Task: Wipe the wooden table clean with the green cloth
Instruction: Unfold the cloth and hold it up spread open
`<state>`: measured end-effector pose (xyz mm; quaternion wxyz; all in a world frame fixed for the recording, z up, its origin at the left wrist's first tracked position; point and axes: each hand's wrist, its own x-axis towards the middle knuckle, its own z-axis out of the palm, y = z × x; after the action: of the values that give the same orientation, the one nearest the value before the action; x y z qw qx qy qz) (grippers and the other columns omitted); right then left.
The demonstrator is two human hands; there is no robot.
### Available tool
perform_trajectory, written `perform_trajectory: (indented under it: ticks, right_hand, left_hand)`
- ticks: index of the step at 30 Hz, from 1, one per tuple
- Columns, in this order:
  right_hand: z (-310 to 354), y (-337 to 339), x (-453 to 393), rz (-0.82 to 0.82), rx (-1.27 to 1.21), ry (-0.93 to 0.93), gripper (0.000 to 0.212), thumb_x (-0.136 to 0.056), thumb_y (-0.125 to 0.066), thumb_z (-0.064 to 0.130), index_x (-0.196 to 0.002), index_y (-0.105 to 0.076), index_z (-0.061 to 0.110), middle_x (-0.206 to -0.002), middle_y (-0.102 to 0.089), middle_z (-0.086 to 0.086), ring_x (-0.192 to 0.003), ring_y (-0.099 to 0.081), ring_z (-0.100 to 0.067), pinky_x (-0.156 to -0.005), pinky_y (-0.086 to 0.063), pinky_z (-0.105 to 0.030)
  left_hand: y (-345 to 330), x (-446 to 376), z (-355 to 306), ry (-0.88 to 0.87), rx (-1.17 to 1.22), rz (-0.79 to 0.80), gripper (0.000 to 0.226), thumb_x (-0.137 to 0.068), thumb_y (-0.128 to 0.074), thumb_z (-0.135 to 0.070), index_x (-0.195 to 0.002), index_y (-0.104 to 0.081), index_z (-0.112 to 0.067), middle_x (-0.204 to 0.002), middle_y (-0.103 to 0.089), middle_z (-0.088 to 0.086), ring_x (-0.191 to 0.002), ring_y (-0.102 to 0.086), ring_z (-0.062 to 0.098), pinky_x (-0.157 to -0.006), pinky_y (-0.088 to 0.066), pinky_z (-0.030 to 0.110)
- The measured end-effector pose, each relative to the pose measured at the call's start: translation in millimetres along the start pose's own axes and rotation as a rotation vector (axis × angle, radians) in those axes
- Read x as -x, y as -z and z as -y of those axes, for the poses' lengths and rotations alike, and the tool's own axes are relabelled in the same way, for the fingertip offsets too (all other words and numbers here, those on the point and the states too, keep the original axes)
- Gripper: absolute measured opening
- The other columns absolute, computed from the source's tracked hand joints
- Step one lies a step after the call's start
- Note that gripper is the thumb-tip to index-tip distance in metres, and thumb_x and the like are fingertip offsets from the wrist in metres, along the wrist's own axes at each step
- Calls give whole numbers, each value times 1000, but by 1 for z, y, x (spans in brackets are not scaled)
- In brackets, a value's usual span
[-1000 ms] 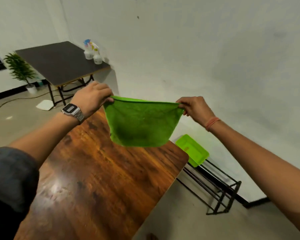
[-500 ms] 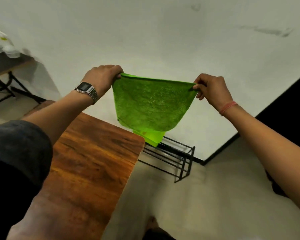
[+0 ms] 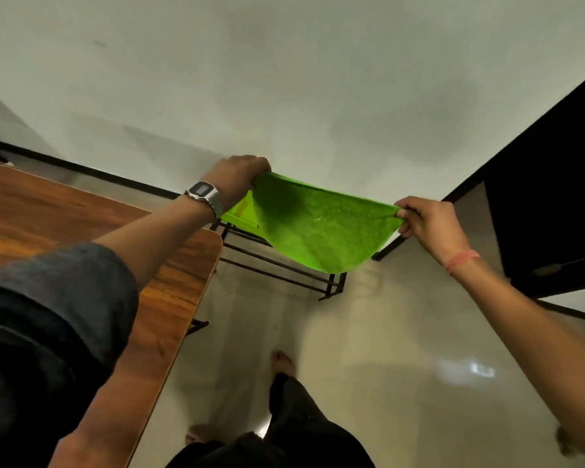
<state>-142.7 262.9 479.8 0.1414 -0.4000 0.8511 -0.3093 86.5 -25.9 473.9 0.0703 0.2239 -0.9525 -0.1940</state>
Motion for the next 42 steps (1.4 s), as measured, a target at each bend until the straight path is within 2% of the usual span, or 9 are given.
perform_trajectory:
  ticks: [5,7,12,18,22,25,30,37,42]
  right_hand:
    - [-77,-59,-21,94,-37,-115,19,-91,-53,-7,-90,-71,2,-62,-66,-19,-48,-62,-12,-54,-56,-19]
    - [-102,-84,-31,124,-52,-160,19,-91,-53,-6,-92,-71,2,-62,-65,-18,-48,-61,-12,-55,-56,-19]
    - [-151,-146,-53,200,-82,-207,20,-92,-51,-7,-97,-69,0,-68,-64,-16,-56,-64,-27,-59,-59,-31]
    - [-196,-205,-71,225,-81,-300,24,-93,-48,-6,-98,-71,2,-76,-66,-17,-57,-63,-21,-57,-58,-21]
    - [-210,-216,-82,183,-87,-325,25,-92,-48,-5,-99,-70,3,-77,-66,-19,-58,-64,-23,-63,-59,-28]
    - [-209,-208,-88,117,-102,-262,26,-91,-47,-6,-96,-71,4,-73,-65,-15,-53,-62,-14,-59,-58,-22]
    - [-214,-203,-89,142,-86,-244,24,-92,-48,-5,-92,-70,6,-71,-67,-18,-61,-68,-30,-63,-60,-33]
    - [-236,-221,-87,175,-86,-363,25,-92,-49,-3,-94,-70,8,-77,-68,-19,-65,-69,-31,-67,-61,-36]
    - [-251,-235,-80,217,-28,-375,22,-95,-49,0,-98,-70,5,-80,-67,-15,-71,-68,-28,-73,-60,-38]
  left_hand:
    - [-99,-29,33,70,22,174,35,-86,-57,3,-118,-63,-10,-109,-67,15,-94,-65,34,-71,-41,32]
    - [-131,-37,48,85,19,226,32,-87,-58,-1,-118,-63,-10,-111,-66,16,-96,-63,35,-72,-44,36]
    - [-196,-59,84,112,-13,313,33,-90,-56,-1,-122,-60,-7,-116,-64,20,-102,-61,38,-81,-49,46]
    - [-256,-72,108,142,-31,382,35,-91,-50,1,-125,-57,-9,-117,-62,20,-101,-61,38,-80,-47,44]
    - [-273,-77,113,140,-19,336,32,-93,-48,-2,-123,-58,-7,-116,-62,21,-98,-61,40,-75,-44,43]
    - [-273,-81,113,131,42,231,32,-90,-48,3,-119,-59,-5,-111,-63,22,-91,-64,40,-75,-51,48]
    - [-270,-89,109,99,38,199,36,-88,-46,6,-121,-58,-5,-114,-63,20,-92,-64,39,-76,-52,49]
    - [-291,-102,105,106,-21,288,42,-88,-43,8,-125,-55,-9,-115,-62,19,-90,-63,39,-74,-52,47]
    - [-318,-99,111,104,-25,362,39,-92,-45,2,-129,-52,-10,-119,-60,21,-95,-61,42,-75,-47,44]
